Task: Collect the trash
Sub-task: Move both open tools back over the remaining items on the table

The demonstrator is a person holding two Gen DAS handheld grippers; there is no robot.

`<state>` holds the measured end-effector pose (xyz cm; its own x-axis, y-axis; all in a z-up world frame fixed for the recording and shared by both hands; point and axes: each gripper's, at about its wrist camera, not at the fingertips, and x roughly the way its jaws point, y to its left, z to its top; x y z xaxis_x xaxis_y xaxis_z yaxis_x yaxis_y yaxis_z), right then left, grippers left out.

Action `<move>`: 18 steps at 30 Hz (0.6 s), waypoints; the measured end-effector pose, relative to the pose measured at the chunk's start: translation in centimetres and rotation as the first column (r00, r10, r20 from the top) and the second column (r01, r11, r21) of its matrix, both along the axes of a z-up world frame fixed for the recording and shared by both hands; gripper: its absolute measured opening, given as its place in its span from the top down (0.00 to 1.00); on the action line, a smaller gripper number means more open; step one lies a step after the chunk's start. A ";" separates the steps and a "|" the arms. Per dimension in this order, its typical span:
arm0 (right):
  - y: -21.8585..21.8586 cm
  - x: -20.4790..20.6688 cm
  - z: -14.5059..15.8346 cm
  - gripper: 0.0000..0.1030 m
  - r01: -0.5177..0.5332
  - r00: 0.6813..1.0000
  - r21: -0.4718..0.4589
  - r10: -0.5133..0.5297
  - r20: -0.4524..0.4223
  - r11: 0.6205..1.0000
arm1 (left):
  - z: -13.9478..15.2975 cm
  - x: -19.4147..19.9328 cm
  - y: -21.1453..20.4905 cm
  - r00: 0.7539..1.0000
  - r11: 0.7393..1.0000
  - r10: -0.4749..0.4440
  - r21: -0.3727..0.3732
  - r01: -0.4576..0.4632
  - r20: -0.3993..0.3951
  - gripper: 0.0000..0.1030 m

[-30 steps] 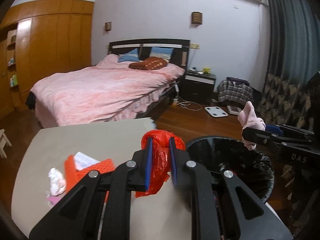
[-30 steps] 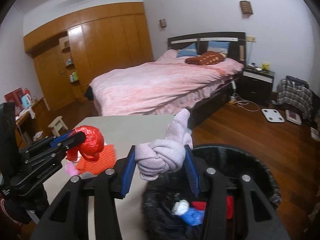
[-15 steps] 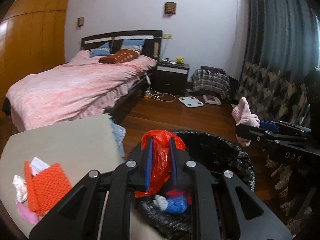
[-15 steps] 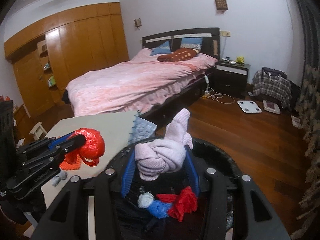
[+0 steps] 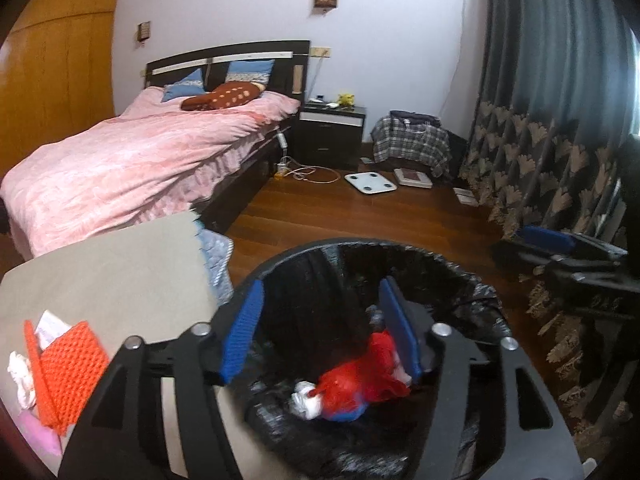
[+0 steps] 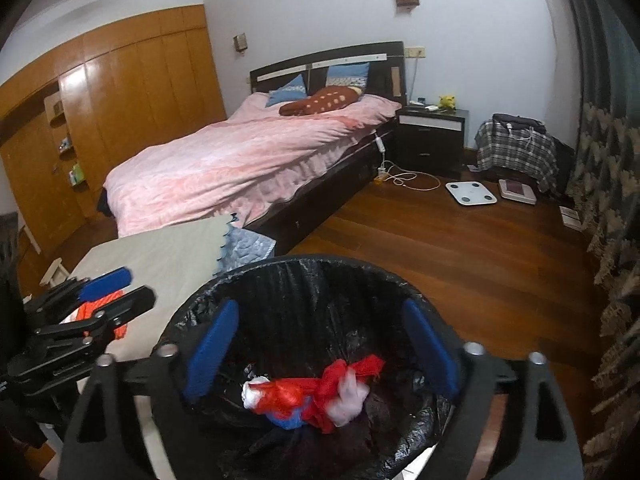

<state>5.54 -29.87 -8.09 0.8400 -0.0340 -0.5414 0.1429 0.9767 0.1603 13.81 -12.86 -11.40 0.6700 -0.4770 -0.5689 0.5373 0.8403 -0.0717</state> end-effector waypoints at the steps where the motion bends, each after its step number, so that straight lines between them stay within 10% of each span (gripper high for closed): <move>1: 0.1 -0.2 0.1 0.05 -0.001 1.000 0.002 0.001 0.009 1.000 | 0.0 0.0 0.6 1.000 1.000 0.019 0.003 -0.019 0.002 0.30; 5: 1.4 0.0 0.7 0.06 -0.009 1.000 -0.014 0.009 0.008 1.000 | 0.5 -0.3 2.8 0.996 0.996 0.086 0.002 -0.086 0.015 0.15; 18: 10.3 2.3 1.2 0.06 -0.171 0.985 -0.014 0.171 0.028 0.985 | 2.7 -1.7 12.6 0.957 0.958 0.285 -0.002 -0.285 0.054 0.12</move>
<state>7.82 -19.54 -6.84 0.8494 0.1054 -0.5172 -0.0312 0.9882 0.1502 12.06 -0.30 -8.66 0.8067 -0.2586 -0.5314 0.2784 0.9595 -0.0442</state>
